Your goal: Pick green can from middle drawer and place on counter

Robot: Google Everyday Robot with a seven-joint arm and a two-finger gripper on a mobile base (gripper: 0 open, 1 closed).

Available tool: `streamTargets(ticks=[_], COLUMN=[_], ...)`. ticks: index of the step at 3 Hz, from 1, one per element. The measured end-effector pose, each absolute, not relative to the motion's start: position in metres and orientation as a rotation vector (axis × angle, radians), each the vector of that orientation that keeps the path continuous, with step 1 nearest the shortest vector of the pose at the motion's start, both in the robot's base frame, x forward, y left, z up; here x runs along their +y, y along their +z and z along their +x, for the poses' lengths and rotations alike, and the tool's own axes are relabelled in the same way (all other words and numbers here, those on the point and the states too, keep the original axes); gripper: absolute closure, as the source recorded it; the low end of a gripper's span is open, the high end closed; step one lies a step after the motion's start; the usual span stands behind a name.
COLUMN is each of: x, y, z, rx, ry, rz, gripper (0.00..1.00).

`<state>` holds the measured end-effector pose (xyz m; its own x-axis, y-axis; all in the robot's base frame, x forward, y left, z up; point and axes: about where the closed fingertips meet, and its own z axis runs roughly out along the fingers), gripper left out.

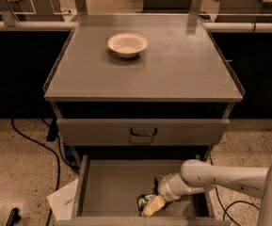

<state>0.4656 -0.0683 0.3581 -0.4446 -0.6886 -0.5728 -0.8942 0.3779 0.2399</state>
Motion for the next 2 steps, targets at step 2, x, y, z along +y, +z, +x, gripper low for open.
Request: streamTargets(ticks=[2], x=[-0.0681], y=[0.3578], z=[0.4658], rx=[2.264], ry=[0.745], rz=[-1.374], gripper=[0.42])
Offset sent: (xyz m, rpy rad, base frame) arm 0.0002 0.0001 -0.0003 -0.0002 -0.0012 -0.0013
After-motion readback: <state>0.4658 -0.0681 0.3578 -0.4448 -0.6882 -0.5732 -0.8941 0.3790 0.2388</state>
